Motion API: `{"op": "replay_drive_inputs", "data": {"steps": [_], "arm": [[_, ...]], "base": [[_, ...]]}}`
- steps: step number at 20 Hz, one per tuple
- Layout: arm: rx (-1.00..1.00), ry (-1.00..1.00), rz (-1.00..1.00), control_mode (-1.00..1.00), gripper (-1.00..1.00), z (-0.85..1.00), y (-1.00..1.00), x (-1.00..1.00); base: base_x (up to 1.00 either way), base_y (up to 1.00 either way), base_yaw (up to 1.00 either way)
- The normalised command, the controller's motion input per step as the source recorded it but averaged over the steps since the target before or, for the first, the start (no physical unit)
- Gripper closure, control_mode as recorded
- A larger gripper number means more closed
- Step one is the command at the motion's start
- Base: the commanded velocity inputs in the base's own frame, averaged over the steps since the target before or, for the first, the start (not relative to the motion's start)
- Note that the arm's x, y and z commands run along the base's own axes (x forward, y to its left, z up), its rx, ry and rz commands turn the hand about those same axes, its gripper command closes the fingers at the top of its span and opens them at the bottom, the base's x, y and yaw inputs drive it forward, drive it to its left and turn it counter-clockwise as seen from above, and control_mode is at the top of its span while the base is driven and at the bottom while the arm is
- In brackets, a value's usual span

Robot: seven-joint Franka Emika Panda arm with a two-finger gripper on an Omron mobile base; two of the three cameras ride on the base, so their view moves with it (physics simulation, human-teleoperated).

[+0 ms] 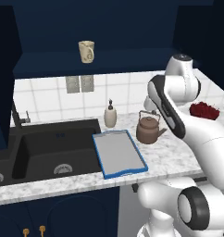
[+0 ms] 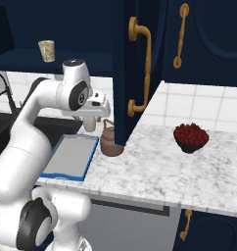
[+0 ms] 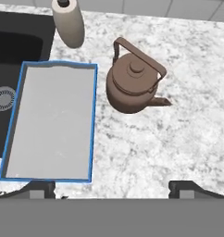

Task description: Pick the kettle from the counter and place it on the tray. Then pick the mug from the cabinet and place it on the tray. Then close the cabinet doors.

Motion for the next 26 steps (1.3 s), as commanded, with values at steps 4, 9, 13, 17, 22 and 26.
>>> {"op": "replay_drive_inputs", "data": {"steps": [4,9,13,17,22,26], "arm": [[-0.03,0.0,0.21,-1.0,-1.0,-0.45,-0.22,0.59],[-0.02,0.0,0.24,-1.0,-1.0,-0.58,-0.28,0.51],[-0.06,0.0,0.15,-1.0,-1.0,-0.38,-0.24,0.41],[-0.01,0.0,0.1,-1.0,-1.0,-0.21,-0.17,0.41],[0.0,-0.02,0.1,-1.0,-1.0,-0.26,-0.16,0.43],[0.0,0.0,0.08,-1.0,-1.0,-0.19,-0.11,0.51]], "base": [[0.0,0.0,0.0],[0.0,0.0,0.0],[0.0,0.0,0.0],[0.0,0.0,0.0],[0.0,0.0,0.0],[0.0,0.0,0.0]]}}
